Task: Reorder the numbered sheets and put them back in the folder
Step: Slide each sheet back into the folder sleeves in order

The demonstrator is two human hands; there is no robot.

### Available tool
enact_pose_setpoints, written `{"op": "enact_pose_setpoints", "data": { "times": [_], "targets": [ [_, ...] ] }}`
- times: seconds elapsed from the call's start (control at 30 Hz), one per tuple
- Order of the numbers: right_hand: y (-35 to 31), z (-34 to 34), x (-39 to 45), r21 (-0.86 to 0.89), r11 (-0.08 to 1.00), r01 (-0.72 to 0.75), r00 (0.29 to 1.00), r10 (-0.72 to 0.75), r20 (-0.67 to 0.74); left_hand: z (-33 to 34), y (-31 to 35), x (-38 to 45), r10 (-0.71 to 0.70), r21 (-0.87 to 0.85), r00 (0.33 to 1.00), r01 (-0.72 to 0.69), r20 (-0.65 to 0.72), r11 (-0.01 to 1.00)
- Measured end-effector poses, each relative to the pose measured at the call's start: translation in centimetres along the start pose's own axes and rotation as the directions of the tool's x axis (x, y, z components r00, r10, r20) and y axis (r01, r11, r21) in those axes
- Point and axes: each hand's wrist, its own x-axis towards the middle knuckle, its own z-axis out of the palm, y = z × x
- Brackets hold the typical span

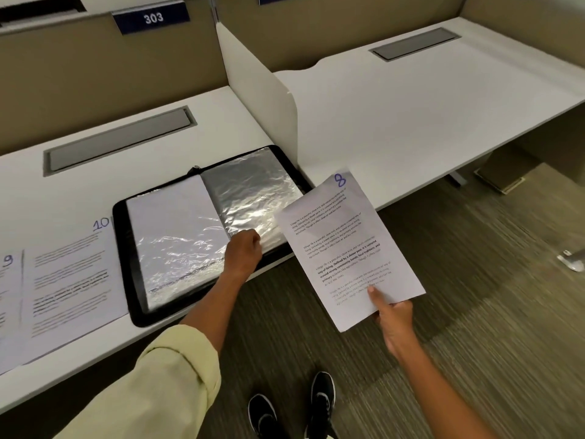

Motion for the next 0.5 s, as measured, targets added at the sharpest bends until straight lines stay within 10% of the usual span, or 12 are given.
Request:
{"op": "enact_pose_setpoints", "data": {
  "times": [0.5],
  "targets": [
    [0.5, 0.0, -1.5, 0.118, 0.993, 0.018, 0.998, -0.011, -0.06, -0.7, -1.2, -0.1, -0.148, -0.224, 0.989, 0.145, 0.004, 0.964]
  ]
}}
